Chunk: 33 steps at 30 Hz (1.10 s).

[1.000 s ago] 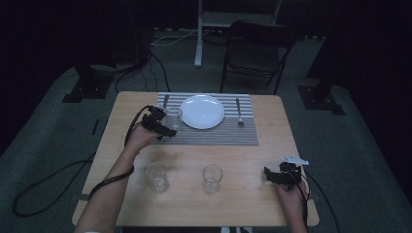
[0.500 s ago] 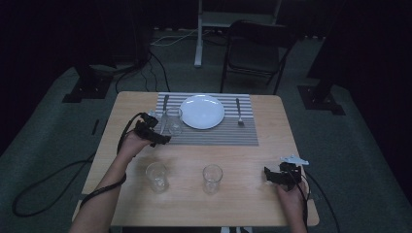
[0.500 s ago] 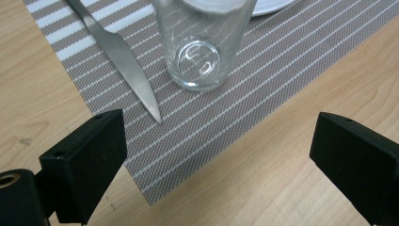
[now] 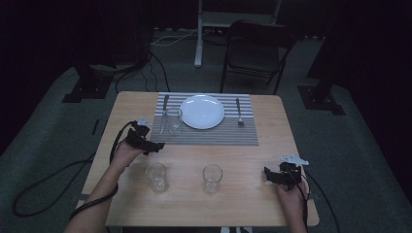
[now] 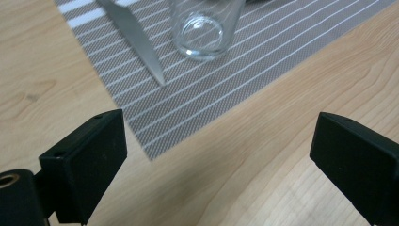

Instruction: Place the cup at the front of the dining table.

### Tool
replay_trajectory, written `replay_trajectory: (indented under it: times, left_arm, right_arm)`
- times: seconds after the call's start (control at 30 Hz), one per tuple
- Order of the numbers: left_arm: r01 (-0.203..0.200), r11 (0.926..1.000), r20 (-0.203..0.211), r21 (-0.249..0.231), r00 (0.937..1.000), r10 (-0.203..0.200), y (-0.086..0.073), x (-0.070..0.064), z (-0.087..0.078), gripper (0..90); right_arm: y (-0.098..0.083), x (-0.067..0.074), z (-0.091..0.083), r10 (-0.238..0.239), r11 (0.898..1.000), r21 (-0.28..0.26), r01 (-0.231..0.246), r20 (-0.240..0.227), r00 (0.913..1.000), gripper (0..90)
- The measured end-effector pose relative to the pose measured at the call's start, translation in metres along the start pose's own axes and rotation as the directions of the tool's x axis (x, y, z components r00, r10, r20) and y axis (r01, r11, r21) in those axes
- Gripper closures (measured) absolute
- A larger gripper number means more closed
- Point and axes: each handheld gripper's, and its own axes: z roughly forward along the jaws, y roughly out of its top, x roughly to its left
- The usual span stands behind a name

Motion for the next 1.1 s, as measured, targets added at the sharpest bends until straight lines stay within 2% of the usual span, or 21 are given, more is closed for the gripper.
replay_trajectory:
  times: [0.13, 0.2, 0.27, 0.43, 0.53, 0.6, 0.63, 0.8, 0.87, 1.1]
  left_arm:
    - [0.007, 1.0, -0.015, 0.006, 0.9999, -0.007, -0.012, 0.003, -0.003, 4.8]
    - [0.017, 0.9998, -0.04, 0.012, 0.9991, -0.017, -0.017, 0.003, -0.004, 4.8]
    - [0.033, 0.9994, -0.03, 0.01, 0.999, -0.032, -0.022, 0.004, -0.006, 4.7]
    - [0.026, 0.9996, -0.041, 0.008, 0.9988, -0.026, -0.034, 0.004, -0.011, 4.7]
    - [0.035, 0.9993, -0.05, -0.012, 0.9981, -0.036, -0.044, 0.005, -0.014, 4.7]
    - [0.044, 0.9988, -0.064, -0.021, 0.9969, -0.045, -0.051, 0.006, -0.016, 4.7]
    - [0.048, 0.9988, -0.076, -0.01, 0.9959, -0.049, -0.055, 0.006, -0.017, 4.7]
    - [0.065, 0.9977, -0.092, -0.02, 0.9935, -0.067, -0.068, 0.009, -0.02, 4.7]
    - [0.082, 0.9954, -0.106, -0.049, 0.9906, -0.087, -0.082, 0.009, -0.024, 4.7]
    - [0.078, 0.9945, -0.155, -0.07, 0.984, -0.088, -0.105, 0.002, -0.033, 4.7]
  right_arm:
    - [0.0, 0.0, 0.0, 0.0, 1.0, 0.0, 0.0, 0.0, 1.0, 12.6]
    - [0.0, 0.0, 0.0, 0.0, 1.0, 0.0, 0.0, 0.0, 1.0, 12.6]
    - [0.0, 0.0, 0.0, -0.001, 1.0, 0.0, 0.001, 0.0, 1.0, 12.6]
    - [0.0, 0.0, 0.0, 0.0, 1.0, 0.0, 0.0, 0.0, 1.0, 12.6]
    - [0.0, 0.0, 0.0, 0.001, 1.0, 0.0, -0.001, 0.002, 1.0, 12.6]
    - [0.0, 0.0, 0.0, 0.002, 1.0, 0.0, -0.002, 0.002, 1.0, 12.6]
    - [0.0, 0.0, 0.0, 0.002, 1.0, 0.0, -0.002, 0.002, 1.0, 12.6]
    - [0.0, 0.0, 0.0, 0.001, 1.0, 0.0, -0.001, 0.002, 1.0, 12.6]
    - [0.0, 0.0, 0.0, 0.001, 1.0, -0.001, -0.001, 0.002, 1.0, 12.6]
    - [0.0, 0.0, 0.0, 0.001, 1.0, 0.0, -0.001, 0.002, 1.0, 12.6]
